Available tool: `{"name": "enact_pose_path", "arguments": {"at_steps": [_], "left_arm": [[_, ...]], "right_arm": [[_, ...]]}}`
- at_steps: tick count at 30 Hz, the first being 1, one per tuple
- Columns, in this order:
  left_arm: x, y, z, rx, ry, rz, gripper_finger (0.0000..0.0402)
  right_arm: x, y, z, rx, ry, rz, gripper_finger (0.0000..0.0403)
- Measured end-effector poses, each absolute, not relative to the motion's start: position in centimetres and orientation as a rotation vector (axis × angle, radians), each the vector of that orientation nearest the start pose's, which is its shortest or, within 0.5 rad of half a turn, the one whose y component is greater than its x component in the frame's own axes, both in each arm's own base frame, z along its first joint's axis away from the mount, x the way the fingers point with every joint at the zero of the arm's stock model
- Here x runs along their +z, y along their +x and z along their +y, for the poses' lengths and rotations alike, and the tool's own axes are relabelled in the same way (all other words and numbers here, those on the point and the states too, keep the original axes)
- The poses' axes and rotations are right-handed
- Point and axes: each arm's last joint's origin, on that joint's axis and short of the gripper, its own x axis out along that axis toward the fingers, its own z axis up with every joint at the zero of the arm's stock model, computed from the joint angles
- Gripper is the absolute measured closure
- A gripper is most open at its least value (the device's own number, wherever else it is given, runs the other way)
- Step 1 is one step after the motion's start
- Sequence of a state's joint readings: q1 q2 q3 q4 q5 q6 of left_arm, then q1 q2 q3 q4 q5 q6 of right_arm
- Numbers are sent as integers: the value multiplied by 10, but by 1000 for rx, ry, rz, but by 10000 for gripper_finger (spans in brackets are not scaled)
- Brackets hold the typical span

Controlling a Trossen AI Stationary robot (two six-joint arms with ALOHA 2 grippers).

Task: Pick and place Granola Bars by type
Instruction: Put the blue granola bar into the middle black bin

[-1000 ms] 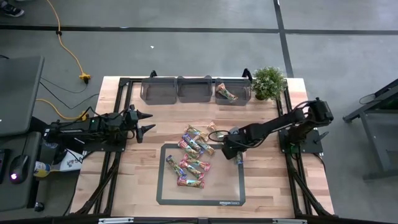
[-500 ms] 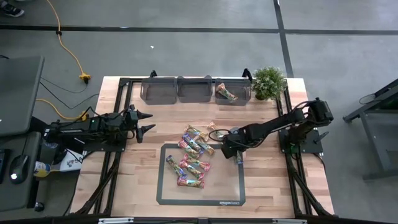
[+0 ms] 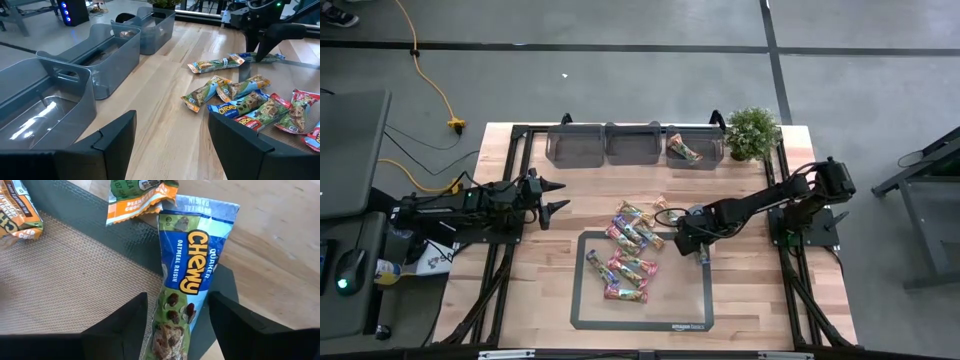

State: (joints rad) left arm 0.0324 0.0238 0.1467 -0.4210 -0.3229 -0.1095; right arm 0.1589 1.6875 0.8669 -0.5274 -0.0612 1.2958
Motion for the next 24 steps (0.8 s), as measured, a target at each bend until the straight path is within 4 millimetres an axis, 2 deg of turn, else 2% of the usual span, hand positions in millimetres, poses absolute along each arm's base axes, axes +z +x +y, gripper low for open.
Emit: {"name": "enact_pose_path", "arguments": {"at_steps": [24], "left_arm": [[171,83,12,368,-64,277,159]], "right_arm": [[133,278,47,-702,1007,1267,284]]}}
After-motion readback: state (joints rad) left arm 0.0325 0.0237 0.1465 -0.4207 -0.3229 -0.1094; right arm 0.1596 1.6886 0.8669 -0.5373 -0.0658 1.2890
